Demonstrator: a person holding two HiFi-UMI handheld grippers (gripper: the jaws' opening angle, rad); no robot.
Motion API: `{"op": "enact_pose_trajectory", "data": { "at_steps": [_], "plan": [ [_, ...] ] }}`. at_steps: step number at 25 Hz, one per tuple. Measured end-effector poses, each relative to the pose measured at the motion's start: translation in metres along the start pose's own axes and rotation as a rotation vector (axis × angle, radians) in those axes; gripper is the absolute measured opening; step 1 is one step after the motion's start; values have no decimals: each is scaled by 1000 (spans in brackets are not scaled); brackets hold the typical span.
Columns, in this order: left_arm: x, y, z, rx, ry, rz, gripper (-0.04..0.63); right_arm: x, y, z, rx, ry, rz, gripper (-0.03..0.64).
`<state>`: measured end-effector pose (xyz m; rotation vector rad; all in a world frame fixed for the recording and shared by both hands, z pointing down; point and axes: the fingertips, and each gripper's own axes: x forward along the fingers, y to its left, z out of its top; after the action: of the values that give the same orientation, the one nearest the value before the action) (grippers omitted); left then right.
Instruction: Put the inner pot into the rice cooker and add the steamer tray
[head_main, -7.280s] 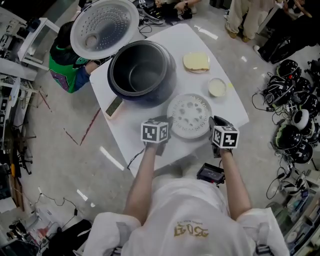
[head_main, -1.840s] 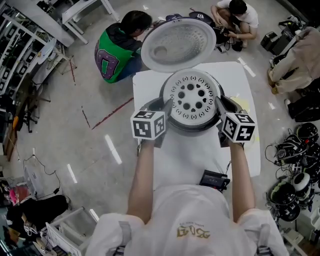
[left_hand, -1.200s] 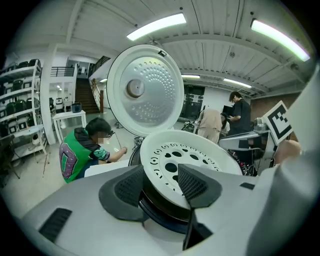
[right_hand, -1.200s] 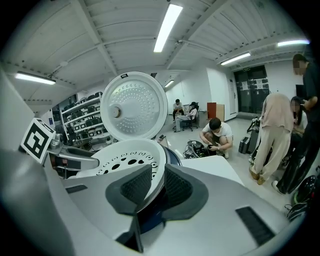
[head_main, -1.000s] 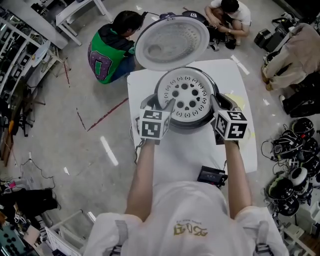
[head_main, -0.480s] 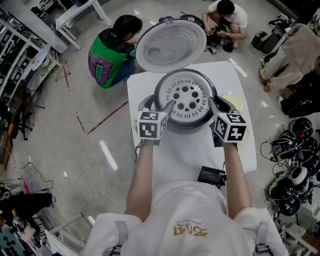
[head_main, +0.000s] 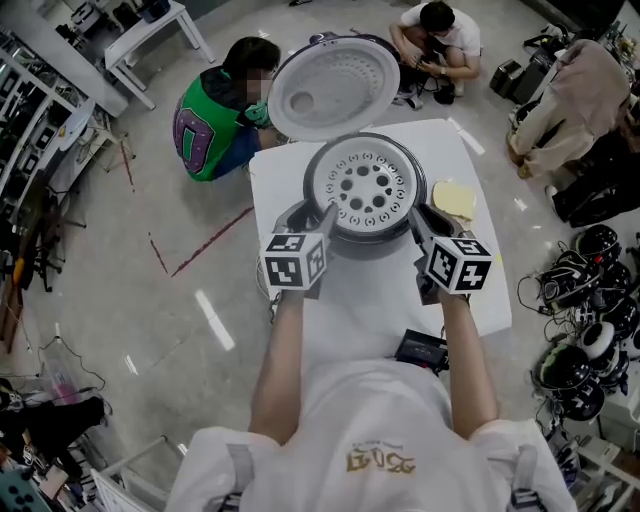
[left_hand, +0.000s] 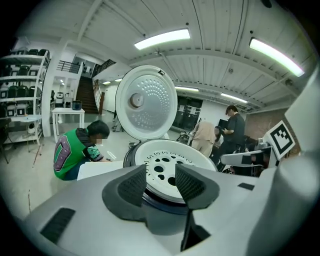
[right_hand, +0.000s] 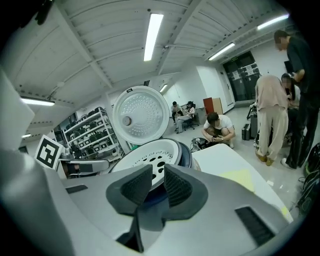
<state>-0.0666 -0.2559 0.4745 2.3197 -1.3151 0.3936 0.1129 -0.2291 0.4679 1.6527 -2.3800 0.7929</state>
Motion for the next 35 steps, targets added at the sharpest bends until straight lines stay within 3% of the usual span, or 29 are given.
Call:
{"op": "enact_pose_trajectory", "data": {
  "at_steps": [9,20,29,35],
  "plan": [
    [-43,-11,-25,-49,-47,-15,15,-45,29,-35,184,-77,90,8],
    [-98,-24,-56,-48,-90,-41,15,-77,70,-72,54,-96,102,11],
    [-131,-20,-73,-68,-98,-23,14,-99,71,-75,85,-156,9,11],
    [-137,-24,-73,-67,-113,-23,14,-102,76,-78,41,-133,2,11]
  ]
}}
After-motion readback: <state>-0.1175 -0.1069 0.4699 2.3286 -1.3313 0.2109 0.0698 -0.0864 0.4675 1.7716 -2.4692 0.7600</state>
